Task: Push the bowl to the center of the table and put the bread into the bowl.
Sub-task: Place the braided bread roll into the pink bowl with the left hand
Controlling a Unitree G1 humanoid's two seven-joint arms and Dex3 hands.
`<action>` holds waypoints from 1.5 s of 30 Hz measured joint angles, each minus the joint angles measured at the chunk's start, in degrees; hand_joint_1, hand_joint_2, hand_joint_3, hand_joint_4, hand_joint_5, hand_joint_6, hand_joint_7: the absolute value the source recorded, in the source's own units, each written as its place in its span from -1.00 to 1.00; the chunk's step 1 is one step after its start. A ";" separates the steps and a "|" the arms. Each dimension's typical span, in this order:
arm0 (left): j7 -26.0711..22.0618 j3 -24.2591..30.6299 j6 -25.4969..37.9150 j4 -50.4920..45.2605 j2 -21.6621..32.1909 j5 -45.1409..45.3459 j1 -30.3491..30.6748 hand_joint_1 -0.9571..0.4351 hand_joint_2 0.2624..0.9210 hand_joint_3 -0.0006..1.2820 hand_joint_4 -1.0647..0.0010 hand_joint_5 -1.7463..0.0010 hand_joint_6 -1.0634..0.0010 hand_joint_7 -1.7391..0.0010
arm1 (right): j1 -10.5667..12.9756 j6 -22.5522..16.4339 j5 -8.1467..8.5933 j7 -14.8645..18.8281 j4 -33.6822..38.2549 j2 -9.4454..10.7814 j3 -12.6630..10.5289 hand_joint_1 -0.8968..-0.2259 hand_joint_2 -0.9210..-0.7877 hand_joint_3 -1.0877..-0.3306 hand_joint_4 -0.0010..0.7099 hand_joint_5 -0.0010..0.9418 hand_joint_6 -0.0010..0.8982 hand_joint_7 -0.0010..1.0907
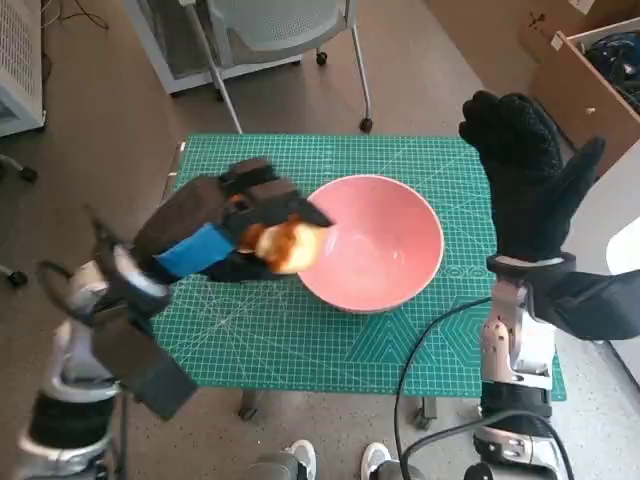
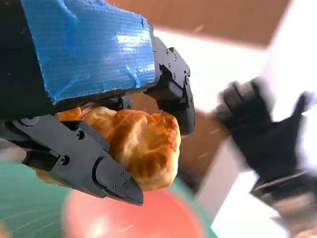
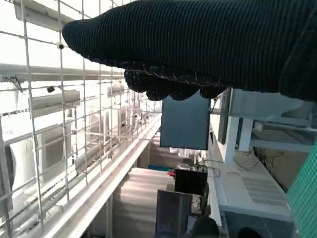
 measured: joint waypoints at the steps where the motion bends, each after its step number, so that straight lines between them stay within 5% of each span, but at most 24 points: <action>1: 0.21 -0.87 -0.32 1.21 -0.89 0.41 -0.80 0.38 1.00 -0.92 -0.31 -0.29 -0.23 -0.33 | 0.11 0.00 0.09 0.05 -0.10 0.00 -0.01 -0.21 -1.00 0.01 -0.30 -0.99 -0.88 -0.05; 9: 1.22 -7.21 -2.72 13.16 -6.92 5.28 -7.79 0.38 1.00 -0.91 -0.28 -0.30 -0.23 -0.35 | 1.10 0.15 1.03 0.49 -1.29 -0.41 -0.64 -0.19 -1.00 0.00 -0.29 -0.99 -0.87 -0.03; 12: 1.16 -8.65 -3.33 17.18 -8.59 6.13 -9.69 0.38 1.00 -0.76 -0.02 -0.43 -0.08 -0.47 | 1.38 0.25 1.10 0.67 -1.99 -0.56 -0.85 -0.18 -1.00 -0.01 -0.30 -0.99 -0.86 -0.02; 13: 0.76 -9.10 -3.33 18.35 -8.92 6.11 -10.25 0.36 0.90 -0.77 0.21 -0.10 0.13 -0.18 | 1.54 0.29 1.13 0.69 -2.20 -0.63 -0.91 -0.17 -1.00 -0.01 -0.30 -1.00 -0.86 -0.02; 16: -2.08 -10.48 -2.40 21.92 -9.23 6.14 -11.75 0.32 0.84 -0.89 0.37 0.59 0.26 0.41 | 2.12 0.32 1.18 0.70 -2.85 -0.87 -1.03 -0.16 -1.00 -0.02 -0.31 -1.00 -0.87 -0.02; 21: -7.11 -12.00 2.18 24.40 -8.78 6.68 -12.34 0.13 0.74 -0.97 0.68 0.93 0.52 0.77 | 2.92 0.42 1.35 0.70 -3.43 -1.17 -1.20 -0.14 -1.00 -0.02 -0.31 -1.00 -0.88 -0.02; 34: -5.07 -12.33 3.58 23.95 -7.48 10.70 -12.08 -0.52 0.85 -0.97 0.92 1.00 0.69 0.91 | 3.19 0.46 1.28 0.21 -4.08 -1.27 -1.48 -0.14 -1.00 -0.02 -0.32 -1.00 -0.91 -0.03; 45: -2.79 -9.94 -0.08 20.71 -5.29 9.91 -9.77 -0.77 1.00 -0.79 0.96 1.00 0.70 0.91 | 3.14 0.44 0.95 0.18 -3.67 -1.15 -0.99 -0.14 -1.00 -0.02 -0.32 -1.00 -0.91 -0.03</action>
